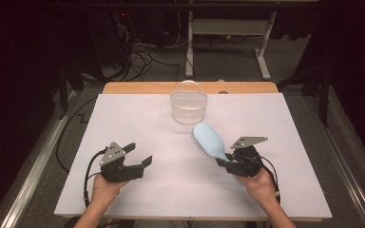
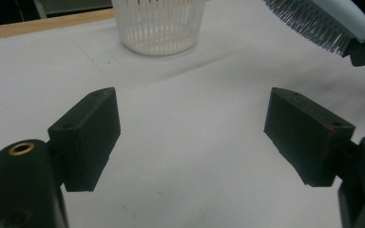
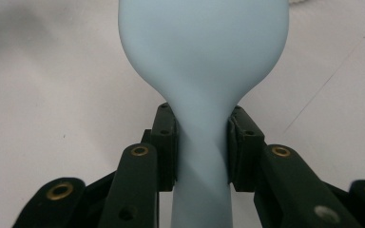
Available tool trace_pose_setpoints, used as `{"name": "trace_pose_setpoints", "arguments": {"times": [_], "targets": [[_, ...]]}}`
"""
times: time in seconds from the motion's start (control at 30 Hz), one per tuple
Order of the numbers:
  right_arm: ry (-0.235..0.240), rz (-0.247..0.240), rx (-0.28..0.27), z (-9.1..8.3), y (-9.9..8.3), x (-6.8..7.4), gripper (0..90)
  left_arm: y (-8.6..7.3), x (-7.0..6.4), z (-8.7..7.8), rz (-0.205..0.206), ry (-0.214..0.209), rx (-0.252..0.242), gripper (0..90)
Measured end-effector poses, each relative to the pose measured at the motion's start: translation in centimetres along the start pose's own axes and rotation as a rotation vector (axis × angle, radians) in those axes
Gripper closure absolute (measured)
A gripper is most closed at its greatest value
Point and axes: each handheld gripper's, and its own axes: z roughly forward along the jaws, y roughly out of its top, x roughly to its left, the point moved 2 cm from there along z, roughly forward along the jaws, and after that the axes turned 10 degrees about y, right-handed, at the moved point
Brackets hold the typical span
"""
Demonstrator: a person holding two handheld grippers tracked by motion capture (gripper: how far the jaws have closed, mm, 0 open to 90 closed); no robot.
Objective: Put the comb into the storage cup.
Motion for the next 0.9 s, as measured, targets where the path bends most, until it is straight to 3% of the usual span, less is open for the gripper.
{"name": "trace_pose_setpoints", "arguments": {"times": [0.33,0.9], "targets": [[0.01,0.002,-0.004,0.0,0.0,0.2,69.9,0.6,-1.3,0.5,0.029,-0.02,-0.002,18.8],[0.017,-0.005,-0.014,0.2,0.1,0.5,69.8,1.8,-4.1,2.4,0.063,-0.105,-0.006,18.7]]}}
